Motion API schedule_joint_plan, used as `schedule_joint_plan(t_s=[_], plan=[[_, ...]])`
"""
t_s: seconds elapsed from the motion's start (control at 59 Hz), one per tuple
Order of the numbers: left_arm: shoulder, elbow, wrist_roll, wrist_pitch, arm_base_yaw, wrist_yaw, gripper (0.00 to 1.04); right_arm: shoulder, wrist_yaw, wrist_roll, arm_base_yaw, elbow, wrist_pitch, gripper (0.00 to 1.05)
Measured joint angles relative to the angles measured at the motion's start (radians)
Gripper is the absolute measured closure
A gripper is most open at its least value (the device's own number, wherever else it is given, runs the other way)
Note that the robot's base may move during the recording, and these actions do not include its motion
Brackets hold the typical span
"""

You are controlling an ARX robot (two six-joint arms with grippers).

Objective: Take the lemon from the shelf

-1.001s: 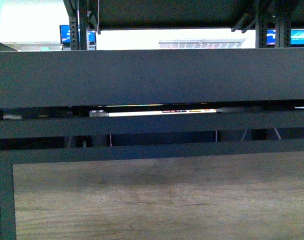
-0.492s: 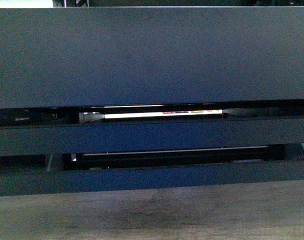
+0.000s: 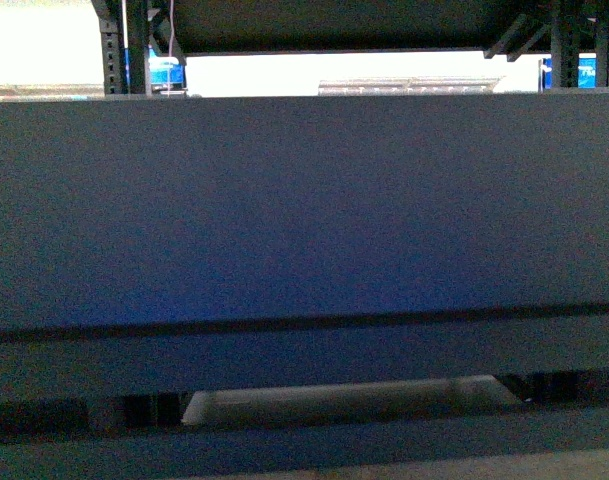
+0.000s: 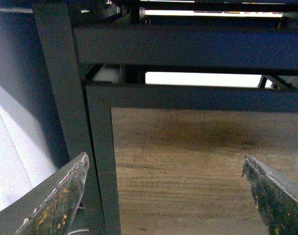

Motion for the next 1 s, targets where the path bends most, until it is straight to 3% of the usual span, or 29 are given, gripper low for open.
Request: schedule_joint_plan(t_s=[1.001], plan=[[0.000, 0.000, 0.000, 0.000, 0.000, 0.000, 0.08, 0.000, 0.000, 0.000, 0.000, 0.000, 0.000, 0.07]])
